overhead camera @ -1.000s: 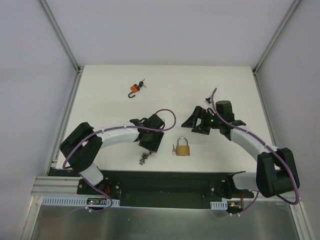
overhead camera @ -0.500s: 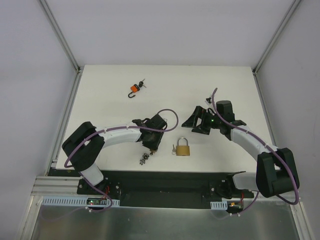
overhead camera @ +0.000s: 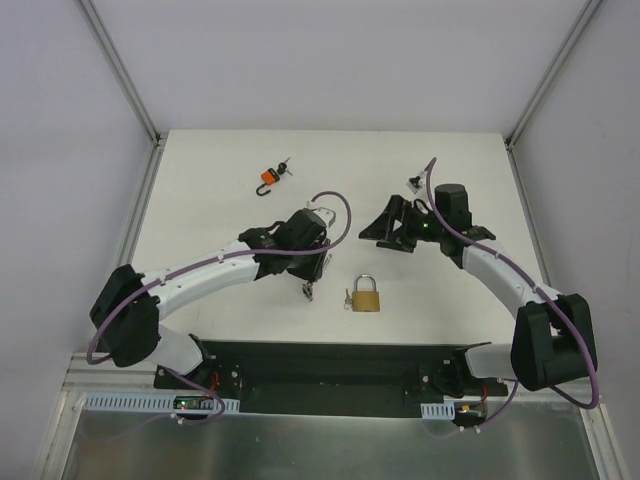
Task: Lock with the key
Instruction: Pick up the lock from the center of the board, then lock the lock.
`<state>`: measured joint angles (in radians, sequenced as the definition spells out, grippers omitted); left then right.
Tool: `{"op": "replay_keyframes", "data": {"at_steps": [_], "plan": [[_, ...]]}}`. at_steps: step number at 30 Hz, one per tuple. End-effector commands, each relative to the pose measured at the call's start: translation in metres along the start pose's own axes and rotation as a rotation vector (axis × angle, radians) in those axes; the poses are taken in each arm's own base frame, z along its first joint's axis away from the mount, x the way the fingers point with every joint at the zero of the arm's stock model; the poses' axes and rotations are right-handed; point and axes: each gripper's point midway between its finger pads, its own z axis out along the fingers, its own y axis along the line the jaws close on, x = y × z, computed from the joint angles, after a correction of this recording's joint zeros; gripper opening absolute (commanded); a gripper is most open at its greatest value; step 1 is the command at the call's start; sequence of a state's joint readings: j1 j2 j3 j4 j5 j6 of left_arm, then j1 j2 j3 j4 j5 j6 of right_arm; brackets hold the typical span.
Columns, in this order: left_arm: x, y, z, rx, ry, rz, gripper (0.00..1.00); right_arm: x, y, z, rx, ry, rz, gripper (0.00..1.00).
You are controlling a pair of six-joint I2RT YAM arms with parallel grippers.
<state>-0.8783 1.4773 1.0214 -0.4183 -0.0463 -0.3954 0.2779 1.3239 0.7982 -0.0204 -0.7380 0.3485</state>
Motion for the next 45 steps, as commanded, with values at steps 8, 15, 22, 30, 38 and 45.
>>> {"op": "replay_keyframes", "data": {"at_steps": [8,15,22,30,38,45], "plan": [[-0.078,-0.053,-0.105,0.235,-0.317,0.123,0.00,-0.020,0.111,-0.025,-0.363,0.035,-0.191,0.96],[-0.093,-0.076,-0.133,0.367,-0.420,0.119,0.00,-0.007,0.164,-0.037,-0.537,0.042,-0.322,0.97],[-0.100,-0.081,-0.147,0.420,-0.507,0.087,0.00,0.004,0.177,-0.042,-0.594,0.044,-0.353,0.99],[-0.099,-0.087,-0.153,0.468,-0.529,0.081,0.00,0.008,0.182,-0.048,-0.632,0.018,-0.358,0.73],[-0.100,-0.086,-0.157,0.480,-0.557,0.061,0.00,0.014,0.196,-0.056,-0.689,0.016,-0.375,0.38],[-0.099,-0.088,-0.159,0.496,-0.563,0.056,0.00,0.020,0.193,-0.050,-0.688,0.033,-0.365,0.21]]}}
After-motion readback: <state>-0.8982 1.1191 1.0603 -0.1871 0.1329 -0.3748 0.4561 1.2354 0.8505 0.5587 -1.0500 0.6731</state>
